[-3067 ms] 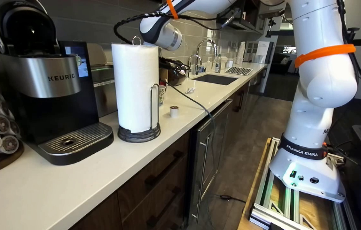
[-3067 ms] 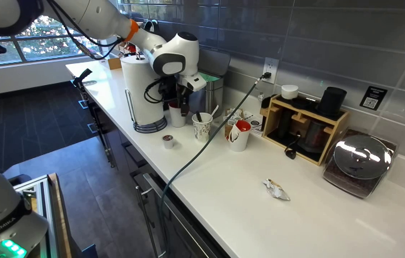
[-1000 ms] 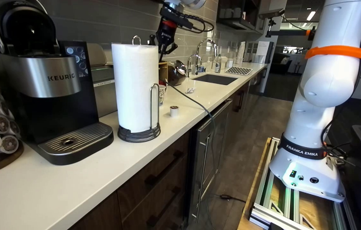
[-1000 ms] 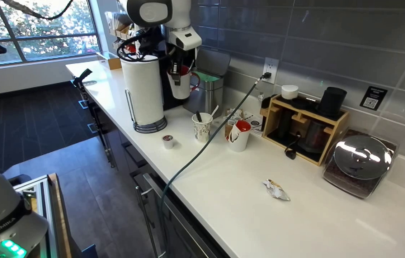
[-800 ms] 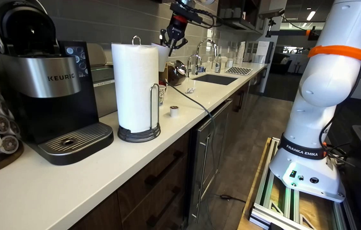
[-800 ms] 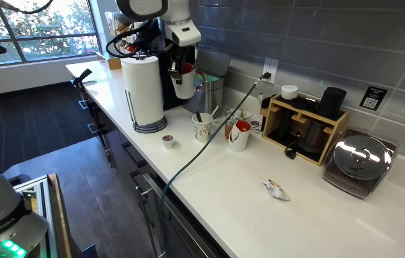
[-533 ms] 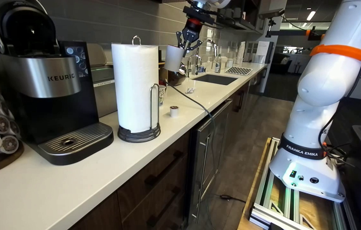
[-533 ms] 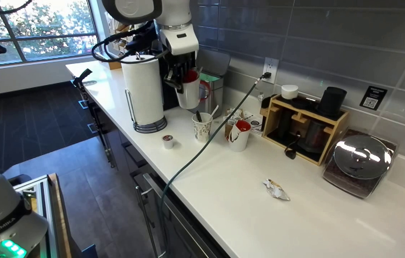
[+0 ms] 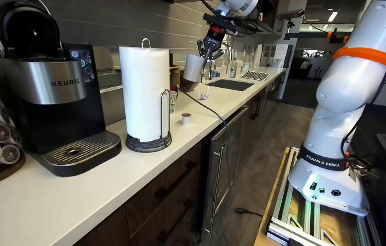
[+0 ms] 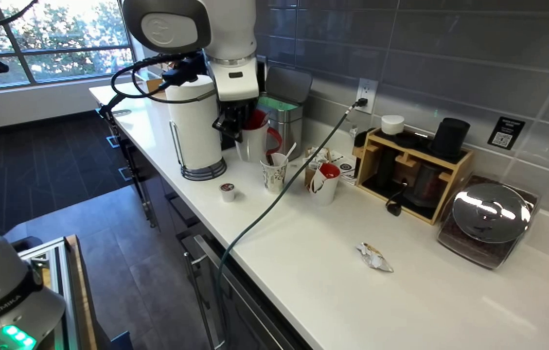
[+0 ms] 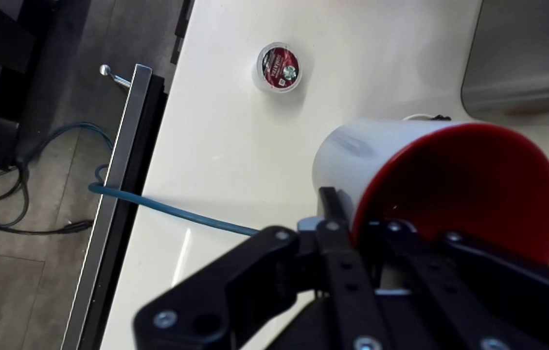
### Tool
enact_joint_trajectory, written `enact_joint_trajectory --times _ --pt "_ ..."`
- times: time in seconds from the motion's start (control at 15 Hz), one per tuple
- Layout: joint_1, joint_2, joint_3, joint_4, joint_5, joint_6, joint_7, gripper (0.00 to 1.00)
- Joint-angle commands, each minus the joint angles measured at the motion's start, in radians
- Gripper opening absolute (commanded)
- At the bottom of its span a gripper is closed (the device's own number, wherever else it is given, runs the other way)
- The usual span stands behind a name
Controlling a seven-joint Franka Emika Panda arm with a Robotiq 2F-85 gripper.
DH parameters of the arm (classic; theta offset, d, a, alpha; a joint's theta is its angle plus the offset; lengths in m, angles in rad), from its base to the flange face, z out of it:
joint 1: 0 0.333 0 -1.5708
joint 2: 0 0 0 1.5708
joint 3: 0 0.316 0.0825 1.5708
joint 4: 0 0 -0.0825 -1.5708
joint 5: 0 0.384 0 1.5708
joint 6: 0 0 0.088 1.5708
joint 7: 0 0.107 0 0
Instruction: Move the red and white mug to the right
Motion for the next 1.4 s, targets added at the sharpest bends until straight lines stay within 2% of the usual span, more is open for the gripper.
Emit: enact_joint_trajectory --times 0.0,0.47,0.87,1.33 --pt "-0.005 0.000 0.004 0.002 0.001 -0.002 0.000 0.03" --pt "-0.079 0.188 -0.054 0.131 -0.120 0.085 0.115 0.03" --pt "-0.092 0.379 -0.107 0.265 -0.091 0.069 0.148 0.03" --pt "-0.101 0.516 -0.118 0.344 -0.013 0.091 0.205 0.03"
